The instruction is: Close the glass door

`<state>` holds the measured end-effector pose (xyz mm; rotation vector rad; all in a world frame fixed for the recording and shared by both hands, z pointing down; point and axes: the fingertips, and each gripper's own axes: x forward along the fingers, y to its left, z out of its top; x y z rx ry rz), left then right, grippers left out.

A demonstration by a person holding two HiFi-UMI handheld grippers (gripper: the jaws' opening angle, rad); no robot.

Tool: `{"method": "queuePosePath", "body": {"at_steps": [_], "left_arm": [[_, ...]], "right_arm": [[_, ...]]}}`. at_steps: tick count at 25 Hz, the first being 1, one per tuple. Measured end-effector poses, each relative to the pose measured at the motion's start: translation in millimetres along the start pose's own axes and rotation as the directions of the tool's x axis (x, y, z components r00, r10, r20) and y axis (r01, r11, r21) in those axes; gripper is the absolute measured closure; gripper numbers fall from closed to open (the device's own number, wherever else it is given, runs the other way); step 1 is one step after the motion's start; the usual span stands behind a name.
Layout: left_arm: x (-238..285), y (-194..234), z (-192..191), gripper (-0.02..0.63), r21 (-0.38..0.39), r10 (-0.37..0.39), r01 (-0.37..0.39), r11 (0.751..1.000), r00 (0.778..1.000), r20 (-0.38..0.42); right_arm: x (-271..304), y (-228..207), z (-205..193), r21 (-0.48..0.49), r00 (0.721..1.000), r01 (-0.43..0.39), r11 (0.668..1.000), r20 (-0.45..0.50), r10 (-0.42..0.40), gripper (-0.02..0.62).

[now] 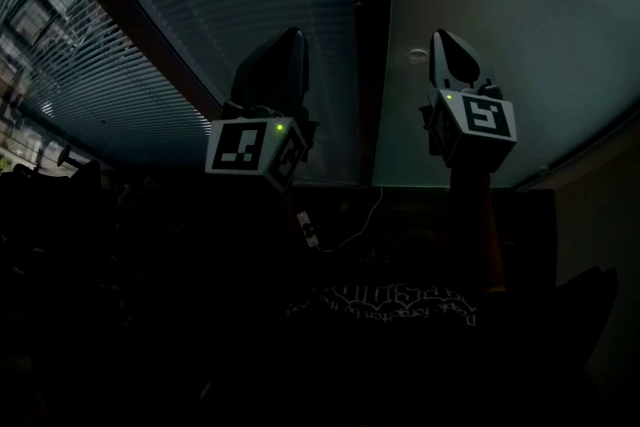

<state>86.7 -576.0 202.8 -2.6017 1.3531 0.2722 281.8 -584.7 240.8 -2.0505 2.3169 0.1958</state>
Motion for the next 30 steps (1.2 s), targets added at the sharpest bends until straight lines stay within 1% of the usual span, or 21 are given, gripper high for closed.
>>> {"method": "queuePosePath", "body": {"at_steps": [6,12,22,30], "left_arm": [[-2.5,-4.9,1.7,0.611,-0.007,-0.006,0.006,1.0,1.0,0.0],[-6.9,-9.1,3.5,0.611,-0.005,-0.009,0.009,1.0,1.0,0.006],[-14.7,-6.9,3.3,0.611,-0.009,-0.005,0.005,1.0,1.0,0.003],[-21.7,-7.9,4.8,0.611,-0.009,-0.013,0.013,1.0,1.0,0.002]], "right_arm": [[-13.9,7.9,12.2,-0.007,1.0,-0.018,1.0,0.017,0.018,0.594],[-22.7,7.3,13.7,-0.012,1.0,0.001,1.0,0.025,-0.001,0.594],[-28.8,14.3,12.4,-0.011,1.0,-0.003,1.0,0.023,0.003,0.594],[-40.7,21.0,20.8,-0.043,0.999,0.014,0.999,0.037,-0.012,0.594]]}}
